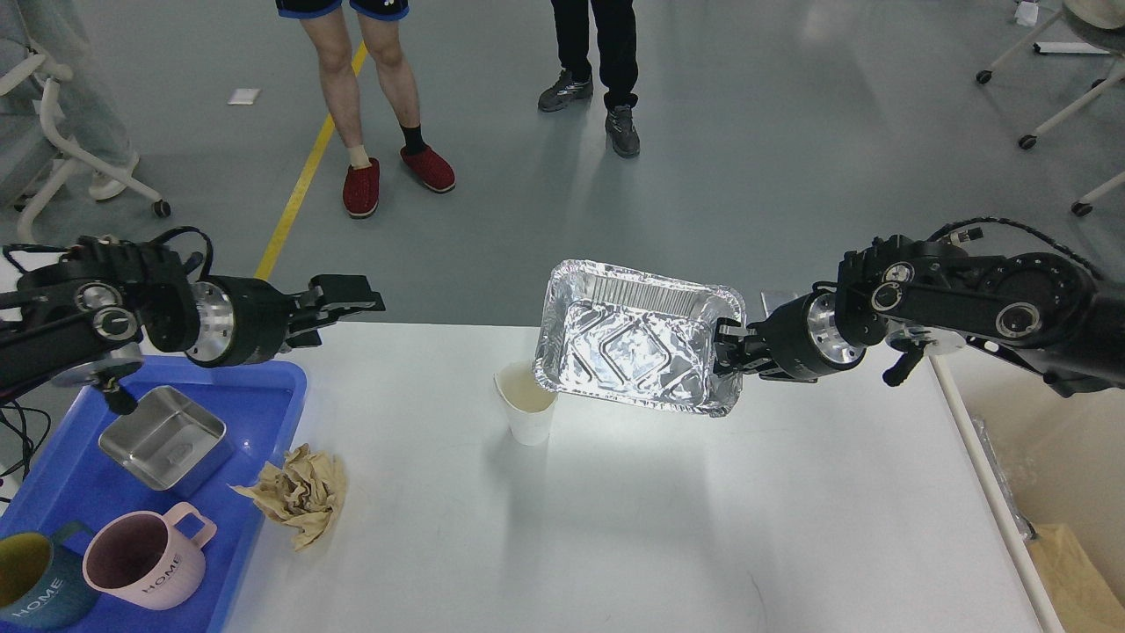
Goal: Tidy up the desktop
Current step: 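Hold the foil container up and bring the left gripper toward it, then grasp the white paper cup with the left gripper and lift it, then lower the paper cup into the held foil container with the left gripper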
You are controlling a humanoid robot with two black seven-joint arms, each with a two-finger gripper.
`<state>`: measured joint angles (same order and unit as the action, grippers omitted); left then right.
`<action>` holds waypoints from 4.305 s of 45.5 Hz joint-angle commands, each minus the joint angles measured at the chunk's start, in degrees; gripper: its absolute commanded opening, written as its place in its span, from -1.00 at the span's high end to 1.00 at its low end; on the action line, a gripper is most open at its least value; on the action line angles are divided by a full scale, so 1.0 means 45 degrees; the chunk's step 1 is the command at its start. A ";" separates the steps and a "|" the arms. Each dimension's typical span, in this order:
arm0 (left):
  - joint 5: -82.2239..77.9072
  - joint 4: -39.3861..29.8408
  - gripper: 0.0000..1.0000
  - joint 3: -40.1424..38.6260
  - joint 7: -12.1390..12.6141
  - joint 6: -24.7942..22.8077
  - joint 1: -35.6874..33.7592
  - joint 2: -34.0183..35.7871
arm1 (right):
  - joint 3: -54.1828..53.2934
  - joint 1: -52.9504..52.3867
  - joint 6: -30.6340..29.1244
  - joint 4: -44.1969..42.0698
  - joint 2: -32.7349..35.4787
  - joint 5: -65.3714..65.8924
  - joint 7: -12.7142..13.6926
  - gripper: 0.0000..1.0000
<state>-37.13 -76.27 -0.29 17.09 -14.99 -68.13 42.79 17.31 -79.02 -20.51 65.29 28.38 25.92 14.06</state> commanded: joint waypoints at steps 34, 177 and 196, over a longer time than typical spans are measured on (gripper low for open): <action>0.0028 0.5932 -0.79 0.1724 -0.0165 0.0010 0.0413 -0.6931 | -0.0038 0.0021 0.0067 0.0023 0.0060 0.0002 -0.0019 1.00; 0.0067 0.0229 0.88 0.2798 0.0382 -0.5753 -0.8708 0.0571 | -0.0058 0.0587 0.0399 0.0003 -0.0565 0.0216 -0.0156 1.00; 0.0223 0.4758 0.77 0.2623 0.0382 -0.4384 -0.6423 -0.6205 | -0.0058 0.0587 0.0399 0.0023 -0.0662 0.0216 -0.0156 1.00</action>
<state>-36.25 -62.02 11.89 18.82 -35.31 -99.84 24.13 17.06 -76.42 -18.79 65.37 25.49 26.90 13.35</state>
